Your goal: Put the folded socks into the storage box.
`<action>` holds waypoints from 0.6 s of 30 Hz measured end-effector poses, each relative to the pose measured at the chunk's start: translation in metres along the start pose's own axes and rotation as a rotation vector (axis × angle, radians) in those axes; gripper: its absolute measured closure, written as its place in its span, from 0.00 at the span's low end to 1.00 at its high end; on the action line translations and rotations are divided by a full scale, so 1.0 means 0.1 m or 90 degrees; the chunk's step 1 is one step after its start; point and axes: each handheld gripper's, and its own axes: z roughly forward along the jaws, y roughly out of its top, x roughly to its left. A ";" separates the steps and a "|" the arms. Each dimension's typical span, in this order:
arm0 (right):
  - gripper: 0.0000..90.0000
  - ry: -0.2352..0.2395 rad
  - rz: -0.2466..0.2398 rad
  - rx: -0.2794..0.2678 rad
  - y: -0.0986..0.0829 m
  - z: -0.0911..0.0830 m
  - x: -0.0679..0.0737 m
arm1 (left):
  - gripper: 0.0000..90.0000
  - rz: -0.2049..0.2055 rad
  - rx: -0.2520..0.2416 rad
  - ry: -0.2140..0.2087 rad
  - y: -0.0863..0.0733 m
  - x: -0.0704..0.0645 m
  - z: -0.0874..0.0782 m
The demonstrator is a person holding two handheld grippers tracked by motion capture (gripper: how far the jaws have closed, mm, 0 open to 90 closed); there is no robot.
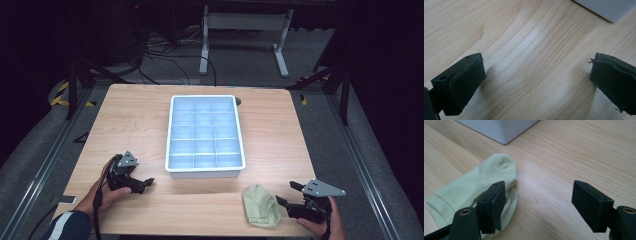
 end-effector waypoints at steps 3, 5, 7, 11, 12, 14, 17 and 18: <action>0.31 0.011 -0.005 -0.002 0.02 0.01 0.04 | 0.00 -0.001 -0.001 -0.001 0.00 0.00 0.00; 0.31 0.018 -0.004 -0.004 0.03 0.02 0.07 | 0.00 0.000 0.000 0.000 0.00 0.00 0.00; 0.32 0.029 -0.001 -0.006 0.04 0.03 0.10 | 0.00 0.000 0.000 -0.001 0.00 0.00 0.00; 0.32 0.045 -0.008 -0.005 0.08 0.04 0.18 | 0.00 0.000 0.000 0.000 0.00 0.00 0.00; 0.32 0.048 -0.012 -0.005 0.09 0.04 0.19 | 0.00 0.000 0.000 0.000 0.00 0.00 0.00; 0.32 0.060 -0.022 -0.004 0.12 0.06 0.26 | 0.00 0.000 0.000 0.000 0.00 0.00 0.00; 0.32 0.071 -0.036 0.012 0.13 0.12 0.32 | 0.00 0.000 0.000 0.000 0.00 0.00 0.00; 0.32 0.074 -0.035 0.016 0.13 0.14 0.33 | 0.00 0.000 0.000 -0.001 0.00 0.00 0.00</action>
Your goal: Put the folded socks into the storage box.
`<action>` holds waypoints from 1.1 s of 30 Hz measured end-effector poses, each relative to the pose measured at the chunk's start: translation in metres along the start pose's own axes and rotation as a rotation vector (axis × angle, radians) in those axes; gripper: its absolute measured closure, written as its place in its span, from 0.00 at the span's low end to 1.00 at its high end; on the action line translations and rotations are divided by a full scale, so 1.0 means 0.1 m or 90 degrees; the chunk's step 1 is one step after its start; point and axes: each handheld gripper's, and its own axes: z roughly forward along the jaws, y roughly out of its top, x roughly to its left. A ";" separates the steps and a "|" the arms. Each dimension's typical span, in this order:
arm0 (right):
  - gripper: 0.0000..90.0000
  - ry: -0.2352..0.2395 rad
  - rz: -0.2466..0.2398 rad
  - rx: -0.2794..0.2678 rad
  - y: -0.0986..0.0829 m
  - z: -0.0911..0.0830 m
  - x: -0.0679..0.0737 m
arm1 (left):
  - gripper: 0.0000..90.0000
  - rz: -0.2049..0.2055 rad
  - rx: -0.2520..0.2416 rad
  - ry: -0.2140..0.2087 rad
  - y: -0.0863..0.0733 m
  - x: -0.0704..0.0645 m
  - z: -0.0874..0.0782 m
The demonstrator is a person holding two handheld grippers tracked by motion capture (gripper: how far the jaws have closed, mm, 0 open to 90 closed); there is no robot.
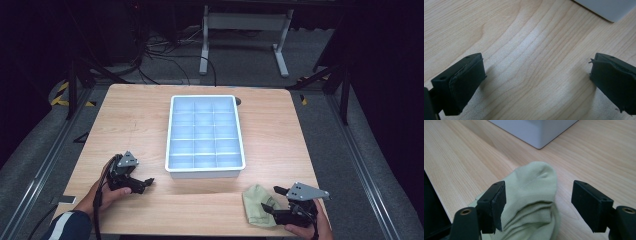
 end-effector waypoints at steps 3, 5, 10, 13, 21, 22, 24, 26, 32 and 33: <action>0.32 0.009 0.004 0.014 -0.01 0.07 0.01 | 0.00 0.000 0.000 0.000 0.00 0.00 0.00; 0.30 0.014 0.004 0.035 -0.04 0.15 0.03 | 0.00 0.000 0.000 0.000 0.00 0.00 0.00; 0.27 -0.005 -0.005 0.074 -0.09 0.30 0.05 | 0.00 0.000 0.000 0.000 0.00 0.00 0.00; 0.23 -0.002 0.013 0.078 -0.11 0.30 0.02 | 0.00 0.001 0.000 0.000 0.00 0.00 0.00; 0.51 0.036 -0.009 0.061 -0.14 0.27 0.05 | 0.00 0.001 0.000 0.000 0.00 0.00 0.00; 0.56 0.047 -0.015 0.060 -0.14 0.26 0.05 | 0.00 0.000 0.000 0.000 0.00 0.00 0.00; 0.60 0.058 -0.018 0.061 -0.14 0.26 0.04 | 0.00 0.000 0.000 0.000 0.00 0.00 0.00; 0.67 0.074 -0.019 0.057 -0.15 0.26 0.04 | 0.00 0.000 0.000 0.000 0.00 0.00 0.00; 0.74 0.094 -0.025 0.038 -0.18 0.26 0.02 | 0.00 0.001 0.000 0.001 0.00 0.00 0.00; 0.75 0.094 -0.027 0.036 -0.18 0.26 0.02 | 0.00 0.000 0.000 0.000 0.00 0.00 0.00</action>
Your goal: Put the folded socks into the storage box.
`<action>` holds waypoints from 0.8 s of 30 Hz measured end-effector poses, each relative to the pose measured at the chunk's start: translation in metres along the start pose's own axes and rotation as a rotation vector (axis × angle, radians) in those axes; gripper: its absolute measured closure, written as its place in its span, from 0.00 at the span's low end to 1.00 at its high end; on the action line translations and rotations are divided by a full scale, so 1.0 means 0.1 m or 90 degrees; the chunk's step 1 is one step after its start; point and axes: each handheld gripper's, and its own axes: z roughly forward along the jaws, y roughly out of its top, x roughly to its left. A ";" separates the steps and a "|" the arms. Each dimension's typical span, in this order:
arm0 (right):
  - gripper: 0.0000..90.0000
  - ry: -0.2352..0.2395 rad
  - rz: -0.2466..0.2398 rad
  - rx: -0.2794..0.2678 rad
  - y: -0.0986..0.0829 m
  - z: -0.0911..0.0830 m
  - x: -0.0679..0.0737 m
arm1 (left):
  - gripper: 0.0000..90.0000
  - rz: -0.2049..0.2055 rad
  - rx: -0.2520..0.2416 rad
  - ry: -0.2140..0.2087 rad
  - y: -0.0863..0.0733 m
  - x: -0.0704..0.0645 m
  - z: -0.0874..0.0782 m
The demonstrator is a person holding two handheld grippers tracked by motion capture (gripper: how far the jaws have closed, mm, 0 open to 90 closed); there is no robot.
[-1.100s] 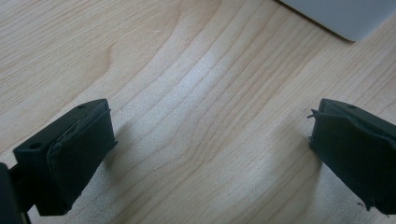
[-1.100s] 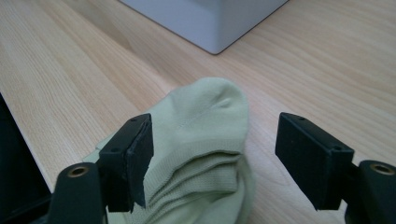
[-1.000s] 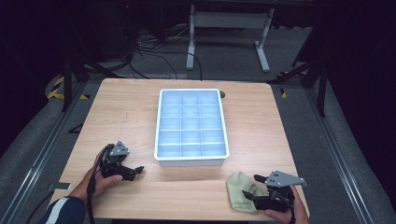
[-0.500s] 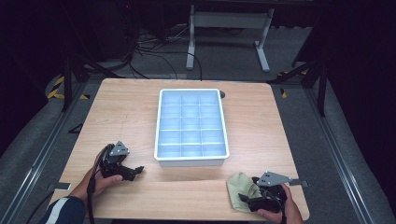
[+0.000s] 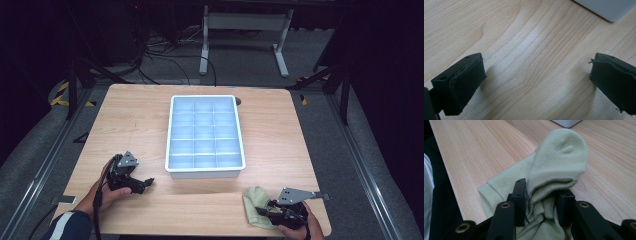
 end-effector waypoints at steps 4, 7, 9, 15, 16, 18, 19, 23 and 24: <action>0.77 0.001 -0.002 -0.008 -0.01 -0.01 0.00 | 0.00 -0.001 -0.001 0.003 0.00 0.00 0.00; 0.78 -0.003 -0.005 -0.018 -0.02 -0.02 0.00 | 0.00 -0.002 0.000 0.004 -0.01 -0.01 -0.01; 0.79 -0.011 -0.001 -0.025 -0.03 -0.03 -0.01 | 0.00 -0.001 0.000 0.005 -0.01 -0.01 -0.01; 0.79 -0.023 0.008 -0.038 -0.05 -0.06 -0.03 | 0.00 -0.002 0.001 0.004 -0.01 -0.01 -0.01; 0.79 -0.024 0.011 -0.041 -0.06 -0.07 -0.03 | 0.00 -0.002 0.001 0.005 -0.01 -0.01 -0.01; 0.80 -0.025 0.017 -0.050 -0.06 -0.09 -0.04 | 0.00 -0.003 0.001 0.005 -0.01 -0.01 -0.01; 0.80 -0.029 0.020 -0.057 -0.07 -0.10 -0.05 | 0.00 -0.003 0.001 0.006 -0.01 -0.01 -0.01; 0.80 -0.031 0.026 -0.066 -0.07 -0.11 -0.07 | 0.00 -0.004 0.001 0.006 -0.01 -0.01 -0.01; 0.80 -0.032 0.025 -0.068 -0.07 -0.12 -0.06 | 0.00 -0.003 0.001 0.005 -0.01 -0.01 -0.01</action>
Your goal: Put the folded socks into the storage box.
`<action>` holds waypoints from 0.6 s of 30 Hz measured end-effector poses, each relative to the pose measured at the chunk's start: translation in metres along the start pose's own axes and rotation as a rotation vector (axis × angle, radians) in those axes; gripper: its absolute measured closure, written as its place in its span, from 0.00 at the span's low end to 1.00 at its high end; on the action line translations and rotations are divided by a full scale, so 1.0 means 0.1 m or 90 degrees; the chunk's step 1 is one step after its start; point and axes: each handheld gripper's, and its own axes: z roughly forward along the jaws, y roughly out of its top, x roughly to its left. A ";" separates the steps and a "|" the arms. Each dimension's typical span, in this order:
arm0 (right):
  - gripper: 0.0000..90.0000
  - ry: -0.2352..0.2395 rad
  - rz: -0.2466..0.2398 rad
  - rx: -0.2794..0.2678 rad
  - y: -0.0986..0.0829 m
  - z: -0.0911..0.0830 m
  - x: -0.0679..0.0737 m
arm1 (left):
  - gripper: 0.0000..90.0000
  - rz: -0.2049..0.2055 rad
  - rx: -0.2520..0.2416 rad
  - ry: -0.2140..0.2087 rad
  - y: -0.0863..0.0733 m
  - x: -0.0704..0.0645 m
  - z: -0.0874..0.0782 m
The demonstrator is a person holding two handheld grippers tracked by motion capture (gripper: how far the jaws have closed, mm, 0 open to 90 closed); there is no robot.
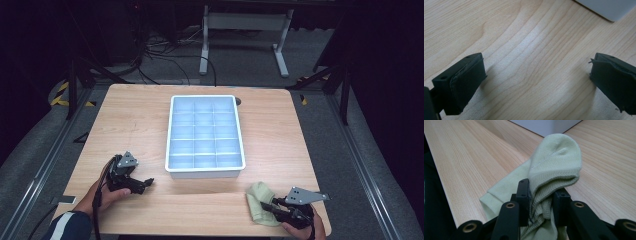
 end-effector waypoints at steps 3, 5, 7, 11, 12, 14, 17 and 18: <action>0.80 -0.013 0.005 -0.009 -0.01 -0.02 -0.02 | 0.00 0.000 0.000 0.000 0.00 0.00 0.00; 0.80 -0.021 0.008 -0.015 -0.01 -0.04 -0.03 | 0.00 0.000 0.000 0.000 0.00 0.00 0.00; 0.80 -0.025 0.012 -0.018 -0.01 -0.05 -0.05 | 0.00 0.000 0.000 0.000 0.00 0.00 0.00; 0.80 -0.038 0.012 -0.029 0.01 -0.08 -0.08 | 0.00 0.000 0.000 0.000 0.00 0.00 0.00; 0.80 -0.039 0.012 -0.031 0.02 -0.09 -0.09 | 0.00 0.000 0.000 0.000 0.00 0.00 0.00; 0.80 -0.039 0.016 -0.040 0.03 -0.11 -0.10 | 0.00 0.000 0.000 0.000 0.00 0.00 0.00; 0.81 -0.039 0.021 -0.055 0.06 -0.16 -0.12 | 0.00 0.000 0.000 0.000 0.00 0.00 0.00; 0.81 -0.042 0.020 -0.056 0.07 -0.16 -0.12 | 0.00 0.000 0.000 0.000 0.00 0.00 0.00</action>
